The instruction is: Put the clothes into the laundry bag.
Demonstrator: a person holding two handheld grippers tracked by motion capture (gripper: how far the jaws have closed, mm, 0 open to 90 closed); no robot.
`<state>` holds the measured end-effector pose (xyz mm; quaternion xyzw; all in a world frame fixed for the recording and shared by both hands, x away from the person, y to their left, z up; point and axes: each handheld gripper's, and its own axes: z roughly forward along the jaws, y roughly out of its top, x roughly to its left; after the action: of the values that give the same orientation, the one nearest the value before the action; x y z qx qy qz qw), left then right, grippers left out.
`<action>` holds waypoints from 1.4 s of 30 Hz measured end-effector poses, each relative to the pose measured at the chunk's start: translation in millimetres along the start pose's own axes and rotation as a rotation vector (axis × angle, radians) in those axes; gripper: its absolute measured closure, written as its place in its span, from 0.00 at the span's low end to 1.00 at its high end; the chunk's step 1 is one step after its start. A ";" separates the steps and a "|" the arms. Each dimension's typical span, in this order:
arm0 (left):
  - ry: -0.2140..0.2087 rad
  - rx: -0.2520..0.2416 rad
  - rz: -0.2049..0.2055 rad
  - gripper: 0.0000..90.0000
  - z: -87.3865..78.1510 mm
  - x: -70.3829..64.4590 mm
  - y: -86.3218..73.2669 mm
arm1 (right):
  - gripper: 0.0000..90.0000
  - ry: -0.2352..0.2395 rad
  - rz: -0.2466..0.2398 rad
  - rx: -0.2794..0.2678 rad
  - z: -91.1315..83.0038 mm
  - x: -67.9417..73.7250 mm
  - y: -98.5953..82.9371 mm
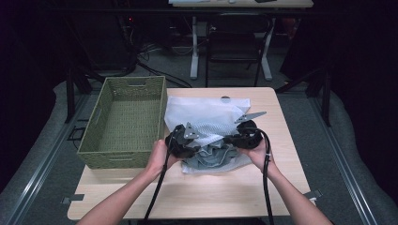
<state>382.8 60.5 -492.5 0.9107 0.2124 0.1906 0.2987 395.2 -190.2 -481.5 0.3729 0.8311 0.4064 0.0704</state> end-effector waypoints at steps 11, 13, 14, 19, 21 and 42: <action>-0.040 -0.059 -0.069 0.99 5.3 -3.7 -5.0 | 0.99 -0.058 -0.021 0.010 2.5 -3.6 -2.3; -0.066 -0.080 -0.102 0.99 4.8 -5.9 -5.9 | 0.99 -0.068 -0.026 0.009 2.2 -5.5 -2.4; -0.082 -0.093 -0.124 1.00 4.8 -7.2 -6.3 | 0.99 -0.076 -0.027 0.006 1.9 -7.3 -2.6; -0.163 -0.144 -0.168 1.00 -2.6 -14.8 -5.6 | 0.99 -0.082 -0.019 -0.002 -2.7 -11.3 -3.7; -0.167 -0.166 -0.159 1.00 -6.8 -18.9 -5.2 | 0.99 -0.071 -0.015 -0.008 -7.6 -11.0 -3.3; -0.055 -0.170 -0.135 0.97 4.1 -18.8 2.4 | 0.97 -0.025 0.008 -0.019 -13.7 -6.2 -5.8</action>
<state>369.6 47.4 -498.2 0.8706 0.2482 0.1624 0.3926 390.5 -205.3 -477.9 0.3807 0.8248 0.4099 0.0824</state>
